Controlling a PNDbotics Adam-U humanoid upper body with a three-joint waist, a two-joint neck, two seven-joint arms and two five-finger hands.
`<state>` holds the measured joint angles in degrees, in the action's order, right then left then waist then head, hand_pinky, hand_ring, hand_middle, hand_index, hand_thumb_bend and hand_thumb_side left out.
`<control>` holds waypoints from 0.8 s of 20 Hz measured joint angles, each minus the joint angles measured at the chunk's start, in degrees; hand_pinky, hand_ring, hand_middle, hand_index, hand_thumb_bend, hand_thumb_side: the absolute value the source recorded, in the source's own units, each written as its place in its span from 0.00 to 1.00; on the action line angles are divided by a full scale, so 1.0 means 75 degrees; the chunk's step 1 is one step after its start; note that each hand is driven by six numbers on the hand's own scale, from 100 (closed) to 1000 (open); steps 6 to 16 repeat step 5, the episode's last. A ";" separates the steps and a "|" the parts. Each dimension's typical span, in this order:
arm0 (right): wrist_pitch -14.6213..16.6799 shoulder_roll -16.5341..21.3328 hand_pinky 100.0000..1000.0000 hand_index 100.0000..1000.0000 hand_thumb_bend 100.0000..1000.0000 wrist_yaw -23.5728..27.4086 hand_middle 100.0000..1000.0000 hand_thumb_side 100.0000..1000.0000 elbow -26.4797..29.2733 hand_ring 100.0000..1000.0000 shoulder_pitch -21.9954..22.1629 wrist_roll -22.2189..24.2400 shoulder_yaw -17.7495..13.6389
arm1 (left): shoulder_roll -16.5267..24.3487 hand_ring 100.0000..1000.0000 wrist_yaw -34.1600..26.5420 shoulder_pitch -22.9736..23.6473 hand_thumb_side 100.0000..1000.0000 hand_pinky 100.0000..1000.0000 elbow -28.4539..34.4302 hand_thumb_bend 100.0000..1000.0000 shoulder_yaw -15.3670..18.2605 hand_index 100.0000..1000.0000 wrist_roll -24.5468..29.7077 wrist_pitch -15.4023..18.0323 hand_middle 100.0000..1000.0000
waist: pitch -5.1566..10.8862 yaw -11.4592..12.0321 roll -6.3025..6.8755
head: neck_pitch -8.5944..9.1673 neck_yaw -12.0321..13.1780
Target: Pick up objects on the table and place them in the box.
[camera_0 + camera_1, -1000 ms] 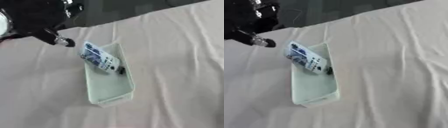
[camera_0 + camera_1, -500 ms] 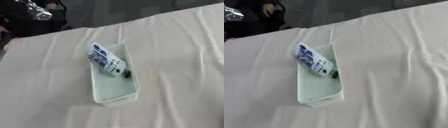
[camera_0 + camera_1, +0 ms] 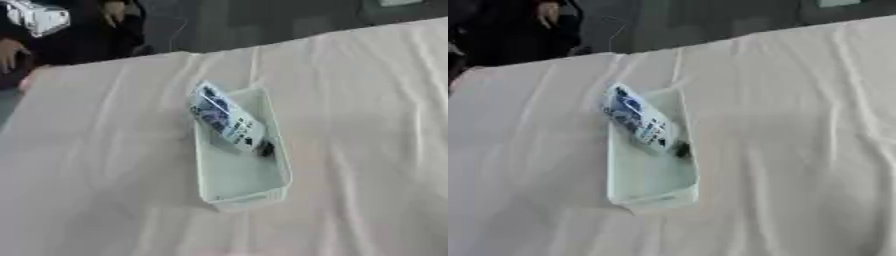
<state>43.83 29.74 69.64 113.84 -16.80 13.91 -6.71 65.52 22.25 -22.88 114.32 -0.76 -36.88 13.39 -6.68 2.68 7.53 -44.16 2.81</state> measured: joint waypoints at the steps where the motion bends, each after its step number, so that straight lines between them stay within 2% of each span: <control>1: 0.0053 -0.0053 0.08 0.47 0.00 -0.0050 0.33 1.00 0.0000 0.24 0.0087 0.0003 -0.0032 | -0.0331 0.47 -0.0444 0.0071 0.64 0.25 0.0000 0.05 0.0113 0.54 -0.0406 0.0371 0.52 | 0.0032 0.0069 -0.0090 | 0.0000 0.0028; 3: 0.0148 -0.0157 0.08 0.47 0.00 -0.0160 0.33 1.00 0.0000 0.24 0.0254 0.0030 -0.0070 | -0.1008 0.45 -0.1054 0.0371 0.65 0.23 0.0000 0.02 0.0316 0.53 -0.1149 0.1240 0.50 | 0.0064 0.0193 -0.0288 | 0.0000 0.0034; 4: 0.0187 -0.0218 0.08 0.47 0.00 -0.0216 0.33 1.00 0.0000 0.24 0.0322 0.0057 -0.0082 | -0.1350 0.42 -0.1227 0.0558 0.70 0.22 -0.0002 0.00 0.0406 0.49 -0.1280 0.1599 0.46 | 0.0064 0.0253 -0.0385 | 0.0000 0.0033; 5: 0.0228 -0.0283 0.08 0.47 0.00 -0.0273 0.33 1.00 0.0000 0.24 0.0397 0.0084 -0.0097 | -0.1681 0.42 -0.1320 0.0722 0.70 0.22 -0.0004 0.00 0.0500 0.49 -0.1102 0.1738 0.46 | 0.0064 0.0316 -0.0477 | 0.0000 0.0029; 16: 0.0228 -0.0283 0.08 0.47 0.00 -0.0273 0.33 1.00 0.0000 0.24 0.0397 0.0084 -0.0097 | -0.1681 0.42 -0.1320 0.0722 0.70 0.22 -0.0004 0.00 0.0500 0.49 -0.1102 0.1738 0.46 | 0.0064 0.0316 -0.0477 | 0.0000 0.0029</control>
